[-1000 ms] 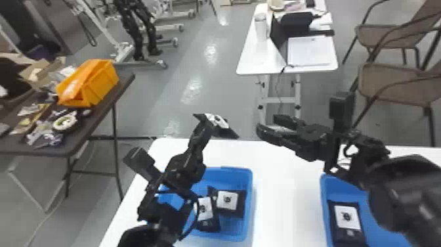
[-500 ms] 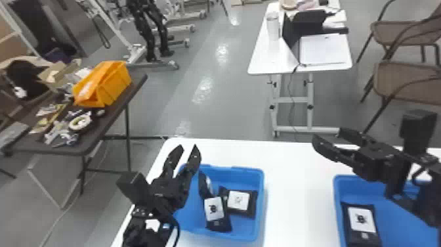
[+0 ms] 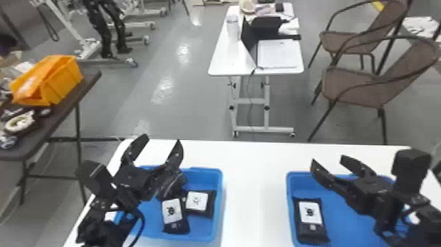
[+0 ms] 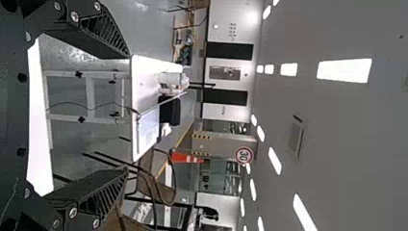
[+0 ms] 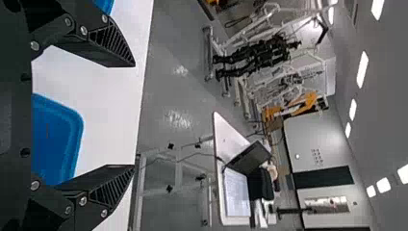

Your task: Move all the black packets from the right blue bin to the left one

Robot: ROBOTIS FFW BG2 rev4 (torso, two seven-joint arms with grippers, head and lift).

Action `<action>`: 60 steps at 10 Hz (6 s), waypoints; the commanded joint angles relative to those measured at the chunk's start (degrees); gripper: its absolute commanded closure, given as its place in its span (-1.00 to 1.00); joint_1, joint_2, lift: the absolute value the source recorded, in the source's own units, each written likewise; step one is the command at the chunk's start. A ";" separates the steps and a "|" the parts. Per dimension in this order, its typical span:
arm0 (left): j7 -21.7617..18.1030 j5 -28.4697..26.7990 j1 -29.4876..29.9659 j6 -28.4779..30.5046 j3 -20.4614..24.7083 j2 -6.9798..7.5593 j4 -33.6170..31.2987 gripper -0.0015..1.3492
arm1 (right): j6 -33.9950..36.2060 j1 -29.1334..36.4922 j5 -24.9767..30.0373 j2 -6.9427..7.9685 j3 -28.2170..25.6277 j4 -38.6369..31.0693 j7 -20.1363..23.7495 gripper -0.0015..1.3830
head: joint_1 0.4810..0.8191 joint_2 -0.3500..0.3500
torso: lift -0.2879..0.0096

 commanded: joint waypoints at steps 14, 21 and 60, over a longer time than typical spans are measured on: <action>0.32 -1.96 -1.17 0.46 0.16 -0.15 -0.43 -0.76 | 14.95 -0.12 -8.06 -1.23 5.55 9.23 -19.59 -0.49 | 0.27 0.33 | 0.94; 0.59 0.23 -1.35 -1.47 -0.11 -0.15 1.15 -0.76 | 18.91 -8.12 -8.76 -2.28 8.54 17.84 -19.23 -0.50 | 0.27 0.38 | 0.94; 1.82 28.36 -10.14 27.88 -3.36 4.22 2.91 -0.67 | -0.60 -39.85 -18.26 -4.92 41.14 25.49 7.40 0.52 | 0.27 0.99 | 0.94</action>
